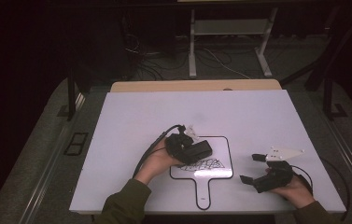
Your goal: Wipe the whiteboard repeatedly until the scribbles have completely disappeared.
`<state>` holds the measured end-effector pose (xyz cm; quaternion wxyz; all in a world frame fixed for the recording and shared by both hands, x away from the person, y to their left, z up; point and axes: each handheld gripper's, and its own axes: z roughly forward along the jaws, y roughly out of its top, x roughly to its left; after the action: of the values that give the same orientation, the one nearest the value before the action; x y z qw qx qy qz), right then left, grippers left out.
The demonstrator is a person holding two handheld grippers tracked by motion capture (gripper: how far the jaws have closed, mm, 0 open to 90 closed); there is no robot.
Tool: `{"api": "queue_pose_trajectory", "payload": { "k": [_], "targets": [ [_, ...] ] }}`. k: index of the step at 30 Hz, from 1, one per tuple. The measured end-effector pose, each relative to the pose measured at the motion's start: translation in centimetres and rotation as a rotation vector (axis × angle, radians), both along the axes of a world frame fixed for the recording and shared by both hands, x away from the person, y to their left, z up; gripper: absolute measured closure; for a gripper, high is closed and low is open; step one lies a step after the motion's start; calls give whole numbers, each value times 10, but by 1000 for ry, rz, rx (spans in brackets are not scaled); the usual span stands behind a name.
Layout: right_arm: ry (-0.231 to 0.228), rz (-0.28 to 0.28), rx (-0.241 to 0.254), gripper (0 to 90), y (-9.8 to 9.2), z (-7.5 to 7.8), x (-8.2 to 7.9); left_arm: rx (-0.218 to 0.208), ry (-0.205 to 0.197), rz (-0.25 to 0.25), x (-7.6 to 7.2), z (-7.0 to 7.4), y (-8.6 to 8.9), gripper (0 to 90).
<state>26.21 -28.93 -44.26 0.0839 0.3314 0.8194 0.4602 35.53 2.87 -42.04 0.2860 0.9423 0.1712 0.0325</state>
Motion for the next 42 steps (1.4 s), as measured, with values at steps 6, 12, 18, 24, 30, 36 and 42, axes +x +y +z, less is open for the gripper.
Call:
{"api": "queue_pose_trajectory", "payload": {
  "k": [6, 12, 18, 24, 30, 36, 42],
  "targets": [
    [-1, 2, -2, 0, 0, 0, 0, 10, 3, 3, 0, -3, -1, 391],
    [0, 2, -3, 0, 0, 0, 0, 21, -1, 5, -1, -5, -2, 391],
    [0, 2, -3, 0, 0, 0, 0, 31, -12, 0, -2, -5, -4, 391],
    [-1, 1, -4, 0, 0, 0, 0, 38, -13, -10, -6, -4, -6, 392],
    [0, 3, -5, 0, 0, 0, 0, 46, -22, -27, -12, -4, -9, 391],
    [0, 3, -6, 0, 0, 0, 0, 49, -30, -51, -17, -4, -14, 391],
    [0, 5, -7, 0, -1, 0, 0, 46, -27, -84, -26, -4, -21, 391]
  ]
}}
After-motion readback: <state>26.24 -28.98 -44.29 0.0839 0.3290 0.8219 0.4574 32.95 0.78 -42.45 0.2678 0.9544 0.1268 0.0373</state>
